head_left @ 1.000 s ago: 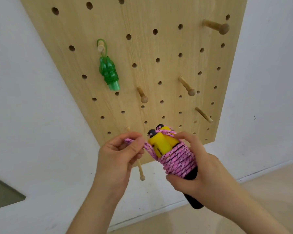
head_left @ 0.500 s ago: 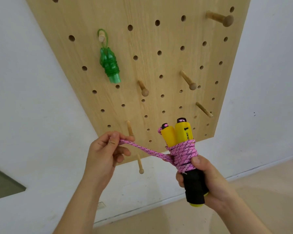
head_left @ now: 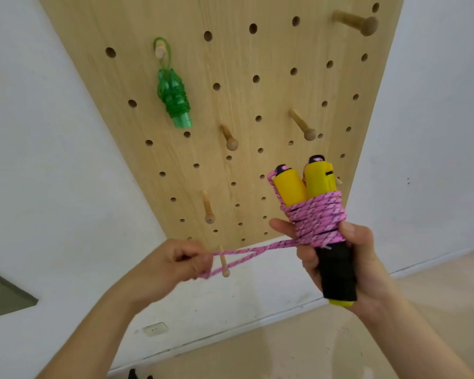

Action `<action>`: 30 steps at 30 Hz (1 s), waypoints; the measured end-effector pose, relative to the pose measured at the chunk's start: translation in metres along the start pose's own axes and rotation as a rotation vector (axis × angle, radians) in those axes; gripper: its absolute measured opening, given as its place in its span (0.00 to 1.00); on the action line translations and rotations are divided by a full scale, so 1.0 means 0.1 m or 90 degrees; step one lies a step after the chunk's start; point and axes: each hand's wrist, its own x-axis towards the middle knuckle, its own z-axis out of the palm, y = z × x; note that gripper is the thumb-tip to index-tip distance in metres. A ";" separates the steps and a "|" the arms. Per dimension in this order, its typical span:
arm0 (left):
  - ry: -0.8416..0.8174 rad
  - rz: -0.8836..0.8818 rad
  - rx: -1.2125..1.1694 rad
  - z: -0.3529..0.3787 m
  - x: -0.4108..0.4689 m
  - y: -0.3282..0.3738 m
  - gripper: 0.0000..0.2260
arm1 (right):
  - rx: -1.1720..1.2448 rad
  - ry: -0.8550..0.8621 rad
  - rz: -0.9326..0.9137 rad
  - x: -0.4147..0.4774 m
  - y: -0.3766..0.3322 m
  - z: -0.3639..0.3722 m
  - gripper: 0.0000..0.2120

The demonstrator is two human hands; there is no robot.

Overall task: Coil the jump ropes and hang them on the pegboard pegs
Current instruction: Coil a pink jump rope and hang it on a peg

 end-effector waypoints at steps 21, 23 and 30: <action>-0.078 -0.009 -0.430 0.64 -0.11 0.04 0.16 | -0.139 -0.096 0.026 0.25 0.09 0.25 0.26; -0.073 -0.078 -0.462 0.54 -0.18 0.05 0.18 | -0.127 -0.082 0.027 0.22 0.06 0.18 0.28; 0.031 -0.043 -0.017 0.35 -0.11 0.25 0.09 | -0.603 -0.004 -0.014 0.15 0.01 0.27 0.23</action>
